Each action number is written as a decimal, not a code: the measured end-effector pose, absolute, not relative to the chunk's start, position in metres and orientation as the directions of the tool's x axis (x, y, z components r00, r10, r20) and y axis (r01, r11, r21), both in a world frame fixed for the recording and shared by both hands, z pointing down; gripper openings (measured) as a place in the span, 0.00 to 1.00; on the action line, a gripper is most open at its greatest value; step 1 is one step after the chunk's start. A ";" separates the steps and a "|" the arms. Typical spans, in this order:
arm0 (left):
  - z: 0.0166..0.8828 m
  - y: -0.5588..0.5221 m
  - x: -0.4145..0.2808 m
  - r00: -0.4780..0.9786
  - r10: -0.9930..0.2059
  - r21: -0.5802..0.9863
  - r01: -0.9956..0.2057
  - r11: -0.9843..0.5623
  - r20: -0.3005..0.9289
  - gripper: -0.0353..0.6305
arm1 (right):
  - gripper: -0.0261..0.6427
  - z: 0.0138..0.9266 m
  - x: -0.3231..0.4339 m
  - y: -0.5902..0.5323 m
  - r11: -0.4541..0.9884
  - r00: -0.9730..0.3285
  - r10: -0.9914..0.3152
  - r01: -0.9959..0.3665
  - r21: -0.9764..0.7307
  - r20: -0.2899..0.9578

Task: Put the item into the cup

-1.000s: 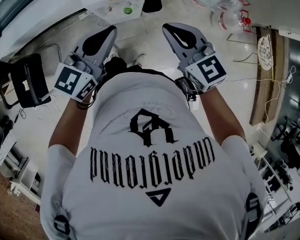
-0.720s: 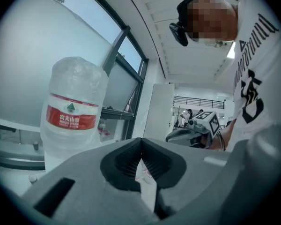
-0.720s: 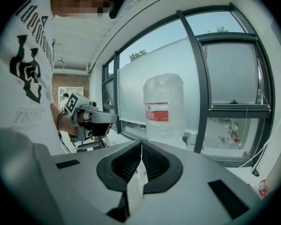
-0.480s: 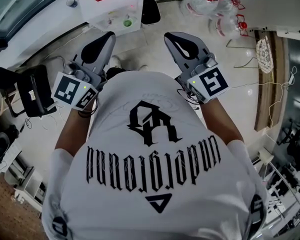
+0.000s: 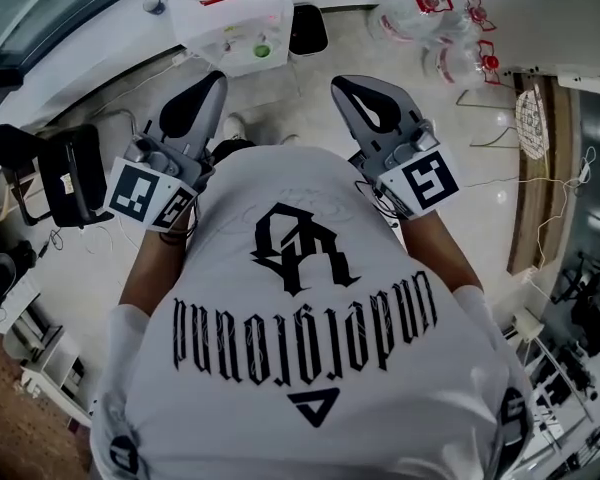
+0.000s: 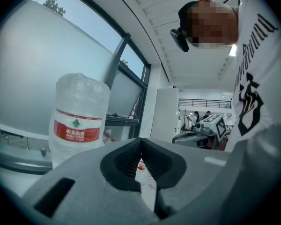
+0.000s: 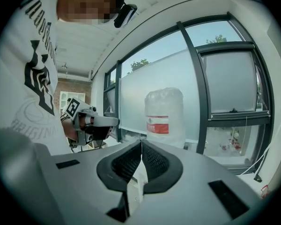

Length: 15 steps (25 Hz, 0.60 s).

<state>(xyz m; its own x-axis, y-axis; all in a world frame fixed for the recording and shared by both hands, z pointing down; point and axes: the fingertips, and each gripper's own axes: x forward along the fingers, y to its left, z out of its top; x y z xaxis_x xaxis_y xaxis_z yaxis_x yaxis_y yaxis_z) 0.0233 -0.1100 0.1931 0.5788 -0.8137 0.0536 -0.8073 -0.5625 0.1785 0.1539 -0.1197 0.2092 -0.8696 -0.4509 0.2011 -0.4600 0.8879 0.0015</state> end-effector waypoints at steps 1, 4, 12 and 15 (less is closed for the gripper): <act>0.193 -0.107 0.021 0.572 -0.818 0.178 -0.812 -0.556 0.056 0.08 | 0.06 0.209 0.151 -0.117 0.892 -0.874 -0.443 -0.452 -0.002 0.199; 0.194 -0.099 0.010 0.563 -0.824 0.182 -0.818 -0.546 0.059 0.07 | 0.06 0.209 0.139 -0.107 0.901 -0.884 -0.423 -0.433 -0.006 0.197; 0.190 -0.078 -0.032 0.560 -0.827 0.198 -0.816 -0.542 0.044 0.07 | 0.06 0.204 0.100 -0.078 0.909 -0.895 -0.406 -0.416 -0.014 0.187; 0.190 -0.065 -0.052 0.573 -0.818 0.204 -0.807 -0.554 0.048 0.07 | 0.06 0.203 0.079 -0.067 0.903 -0.888 -0.419 -0.430 -0.017 0.191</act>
